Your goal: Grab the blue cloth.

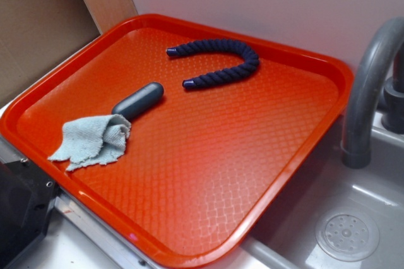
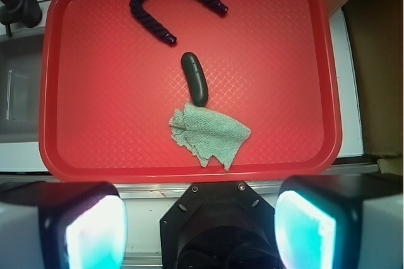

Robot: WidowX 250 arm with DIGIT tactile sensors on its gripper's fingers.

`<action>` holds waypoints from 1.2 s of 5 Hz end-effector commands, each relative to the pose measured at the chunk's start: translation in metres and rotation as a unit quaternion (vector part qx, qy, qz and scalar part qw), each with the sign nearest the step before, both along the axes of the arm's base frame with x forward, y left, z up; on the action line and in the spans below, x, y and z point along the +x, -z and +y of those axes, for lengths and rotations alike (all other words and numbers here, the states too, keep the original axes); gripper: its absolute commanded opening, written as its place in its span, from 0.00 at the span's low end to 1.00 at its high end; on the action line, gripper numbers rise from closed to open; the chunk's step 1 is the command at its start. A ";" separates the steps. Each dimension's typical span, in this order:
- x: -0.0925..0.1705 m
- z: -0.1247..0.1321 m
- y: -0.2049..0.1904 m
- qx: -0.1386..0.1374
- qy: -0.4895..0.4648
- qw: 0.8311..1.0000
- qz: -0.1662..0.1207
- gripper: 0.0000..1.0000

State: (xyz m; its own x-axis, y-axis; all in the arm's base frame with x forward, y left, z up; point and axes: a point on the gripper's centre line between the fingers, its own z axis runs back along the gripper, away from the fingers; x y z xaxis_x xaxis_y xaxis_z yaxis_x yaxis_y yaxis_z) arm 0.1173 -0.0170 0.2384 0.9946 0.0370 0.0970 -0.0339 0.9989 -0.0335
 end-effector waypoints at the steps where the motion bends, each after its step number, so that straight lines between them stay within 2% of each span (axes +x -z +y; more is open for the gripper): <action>1: 0.000 0.000 0.000 0.000 0.000 1.000 0.000 1.00; 2: 0.028 0.002 0.026 0.003 0.046 0.999 -0.022 1.00; 3: 0.038 0.017 0.061 0.005 0.076 0.997 -0.005 1.00; 4: 0.055 0.022 0.110 0.043 0.071 0.997 0.007 1.00; 5: 0.048 0.006 0.142 0.044 0.140 0.989 -0.017 1.00; 6: 0.037 -0.005 0.153 0.030 0.195 0.980 -0.026 1.00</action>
State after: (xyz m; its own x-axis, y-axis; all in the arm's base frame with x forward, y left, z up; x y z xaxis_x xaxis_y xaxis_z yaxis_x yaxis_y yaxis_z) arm 0.1510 -0.0199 0.0802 0.9338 -0.3368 0.1204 0.3358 0.9415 0.0295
